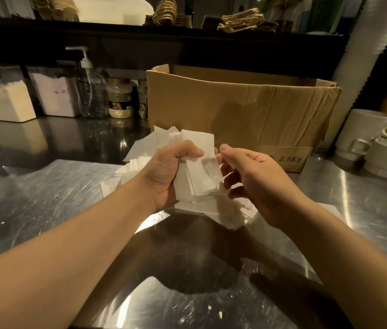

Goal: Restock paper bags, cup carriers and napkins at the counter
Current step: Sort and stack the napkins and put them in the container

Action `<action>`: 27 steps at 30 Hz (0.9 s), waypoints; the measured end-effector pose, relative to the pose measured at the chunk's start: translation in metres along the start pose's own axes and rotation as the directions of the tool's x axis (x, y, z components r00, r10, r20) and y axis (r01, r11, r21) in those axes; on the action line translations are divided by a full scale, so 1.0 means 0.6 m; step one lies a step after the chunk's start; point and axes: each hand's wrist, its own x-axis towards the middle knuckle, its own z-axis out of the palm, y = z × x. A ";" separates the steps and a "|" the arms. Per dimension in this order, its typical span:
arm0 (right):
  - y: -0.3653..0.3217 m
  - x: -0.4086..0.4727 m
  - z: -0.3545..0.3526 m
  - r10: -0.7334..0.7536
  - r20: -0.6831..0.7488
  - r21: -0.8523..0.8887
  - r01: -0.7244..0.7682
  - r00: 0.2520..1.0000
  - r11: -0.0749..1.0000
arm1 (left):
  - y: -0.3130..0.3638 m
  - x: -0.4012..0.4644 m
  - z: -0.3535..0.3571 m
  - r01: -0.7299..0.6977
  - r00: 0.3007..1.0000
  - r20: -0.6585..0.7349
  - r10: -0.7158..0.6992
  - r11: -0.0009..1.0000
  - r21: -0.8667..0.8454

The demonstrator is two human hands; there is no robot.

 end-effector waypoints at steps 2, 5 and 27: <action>0.008 -0.001 0.005 -0.061 -0.026 -0.070 0.059 0.998 0.996 | -0.001 0.003 -0.002 0.014 1.000 0.023 -0.014 1.000 -0.009; 0.024 0.001 0.010 -0.017 0.004 -0.106 0.018 1.000 0.994 | -0.006 0.005 -0.002 -0.025 0.990 0.137 0.036 0.996 -0.080; -0.030 -0.112 -0.005 -0.139 0.269 -0.668 0.289 0.953 0.686 | -0.013 -0.147 -0.025 -0.025 0.995 -0.039 0.092 0.607 0.794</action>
